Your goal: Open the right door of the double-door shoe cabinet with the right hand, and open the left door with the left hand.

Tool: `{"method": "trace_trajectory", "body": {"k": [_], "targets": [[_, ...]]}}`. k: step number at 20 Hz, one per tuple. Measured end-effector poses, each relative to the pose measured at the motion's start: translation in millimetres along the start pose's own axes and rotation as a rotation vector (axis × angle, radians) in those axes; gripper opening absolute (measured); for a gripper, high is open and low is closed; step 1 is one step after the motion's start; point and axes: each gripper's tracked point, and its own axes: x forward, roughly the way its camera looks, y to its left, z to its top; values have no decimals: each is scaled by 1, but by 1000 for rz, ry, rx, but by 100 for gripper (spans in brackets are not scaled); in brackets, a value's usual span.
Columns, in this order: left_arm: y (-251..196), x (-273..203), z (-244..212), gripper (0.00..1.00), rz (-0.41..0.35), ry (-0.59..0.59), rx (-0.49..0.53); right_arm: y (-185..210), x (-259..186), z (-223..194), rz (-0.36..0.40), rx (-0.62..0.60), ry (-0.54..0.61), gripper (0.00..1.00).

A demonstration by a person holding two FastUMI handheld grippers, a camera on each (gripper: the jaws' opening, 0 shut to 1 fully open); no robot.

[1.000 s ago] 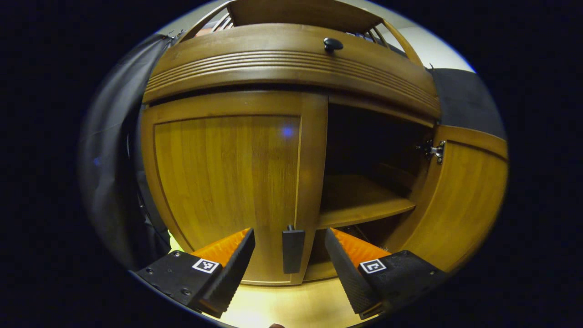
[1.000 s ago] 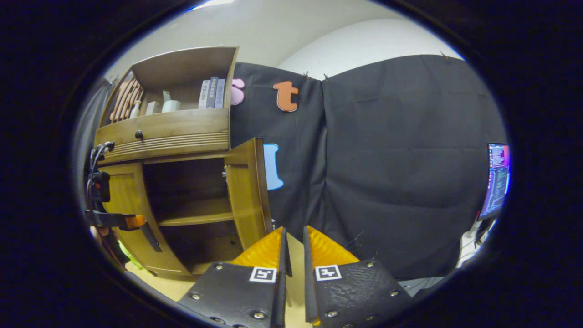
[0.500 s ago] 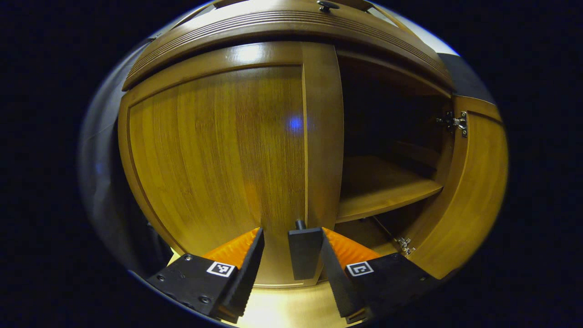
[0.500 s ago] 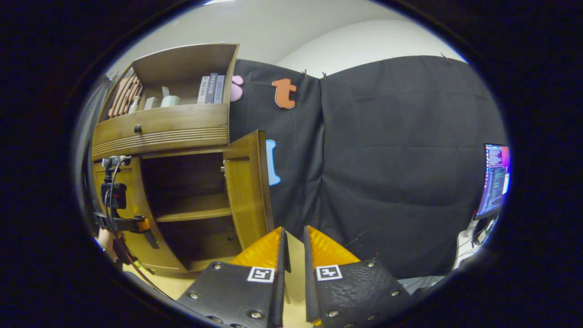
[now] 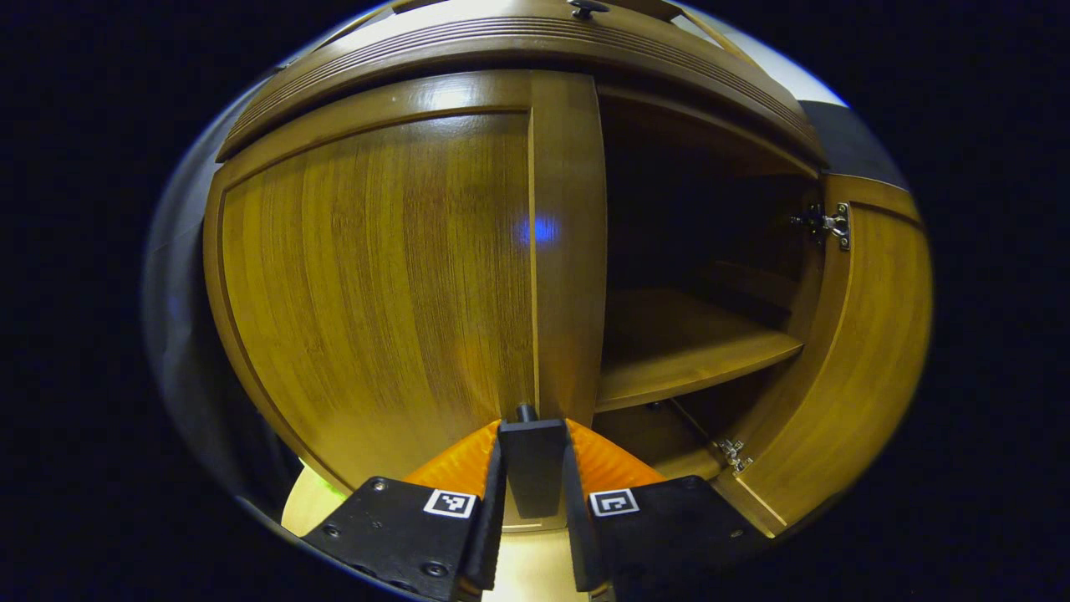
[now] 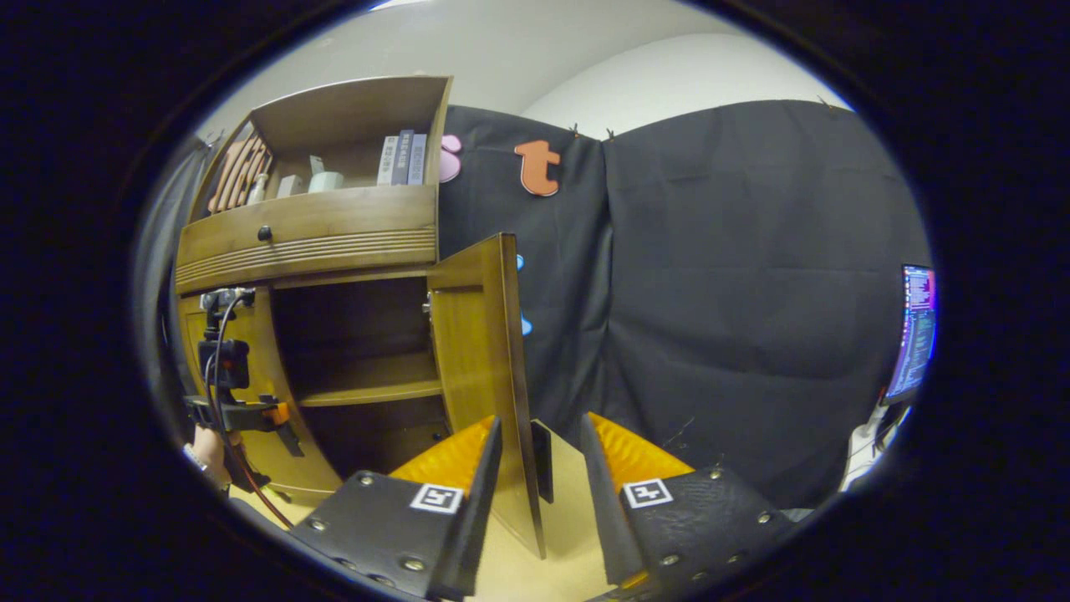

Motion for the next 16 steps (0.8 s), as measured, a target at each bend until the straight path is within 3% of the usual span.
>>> {"method": "trace_trajectory", "body": {"k": [1, 2, 3, 4, 5, 7, 11, 16], "targets": [[-1, 0, 1, 35, -4, -3, -11, 2, 0, -1, 10, 1, 5, 60], [-1, -1, 0, 33, -6, -3, -19, 2, 0, -1, 21, -3, 8, 65], [-1, -3, 0, 33, -4, -3, -22, 2, 1, -2, 27, -9, 12, 77], [1, -4, 0, 33, -2, -9, -22, 2, 2, -1, 34, -15, 13, 74], [2, -6, 0, 33, 2, -13, -22, 4, 2, 0, 44, -19, 14, 80], [3, -19, -3, 29, 5, -23, -29, 6, 3, 1, 62, -25, 14, 80], [7, -37, -8, 35, 4, -34, -47, 18, 4, 0, 115, -32, 25, 80], [10, -61, -14, 32, 9, -47, -73, 36, 4, -4, 187, -50, 46, 80]]}}
